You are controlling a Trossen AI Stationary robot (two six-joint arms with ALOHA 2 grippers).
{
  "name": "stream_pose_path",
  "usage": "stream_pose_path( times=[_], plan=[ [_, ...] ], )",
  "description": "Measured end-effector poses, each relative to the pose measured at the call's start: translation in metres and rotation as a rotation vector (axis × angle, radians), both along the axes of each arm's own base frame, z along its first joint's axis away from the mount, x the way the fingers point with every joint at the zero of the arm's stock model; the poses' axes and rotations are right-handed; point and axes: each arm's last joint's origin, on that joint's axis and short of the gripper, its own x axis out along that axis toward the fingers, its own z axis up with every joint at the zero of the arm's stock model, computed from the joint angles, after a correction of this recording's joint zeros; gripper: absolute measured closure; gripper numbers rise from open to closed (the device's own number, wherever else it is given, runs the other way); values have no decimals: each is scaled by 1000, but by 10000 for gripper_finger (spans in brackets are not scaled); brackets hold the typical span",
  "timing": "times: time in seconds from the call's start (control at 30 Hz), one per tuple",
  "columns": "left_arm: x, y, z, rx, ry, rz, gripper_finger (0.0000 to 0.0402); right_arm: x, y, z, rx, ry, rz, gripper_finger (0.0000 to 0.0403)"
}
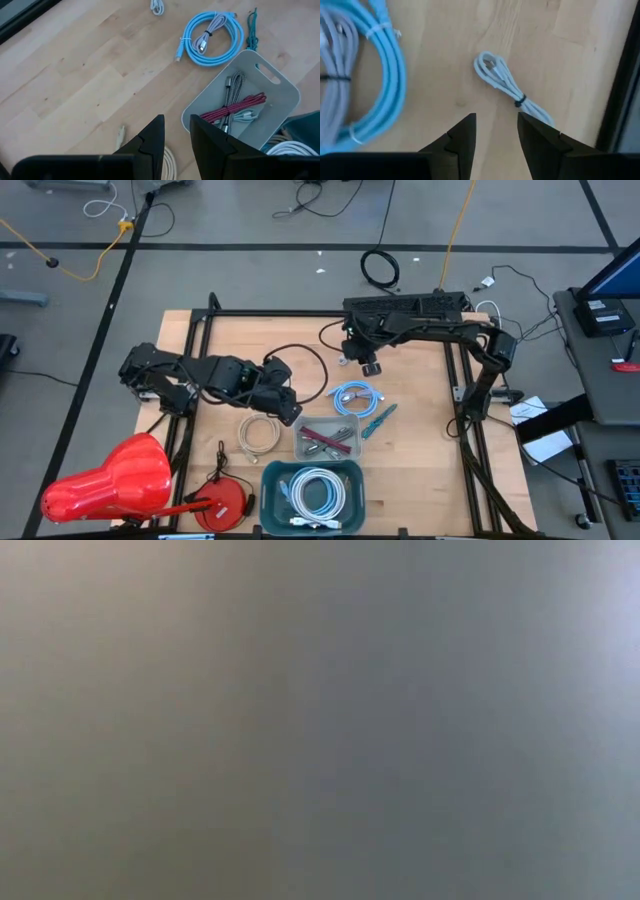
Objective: Pick & Place USB Port
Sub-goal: Put the white charger cable into the gray bin
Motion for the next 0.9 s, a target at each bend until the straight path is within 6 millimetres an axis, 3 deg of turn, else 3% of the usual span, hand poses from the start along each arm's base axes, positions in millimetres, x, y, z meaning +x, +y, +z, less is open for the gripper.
stream_pose_path(
  times=[0.2,0.33,0.43,0.53,0.63,0.9],
  plan=[
    [0,0,0,18,-13,10,309,6,-8,5,-91,-94,-236,269],
    [2,0,1,20,-31,-1,309,-3,-22,7,-114,-90,-583,275],
    [3,0,1,18,-37,0,309,-16,-31,1,-3,-57,-914,281],
    [5,-2,2,12,-60,-3,309,-22,-37,-1,257,-102,-1127,286],
    [7,-5,4,15,-95,-10,309,-15,-40,-3,434,-176,-1170,286],
    [4,-21,5,63,-134,-26,309,-17,-39,-6,486,-155,-1266,297]
  ],
)
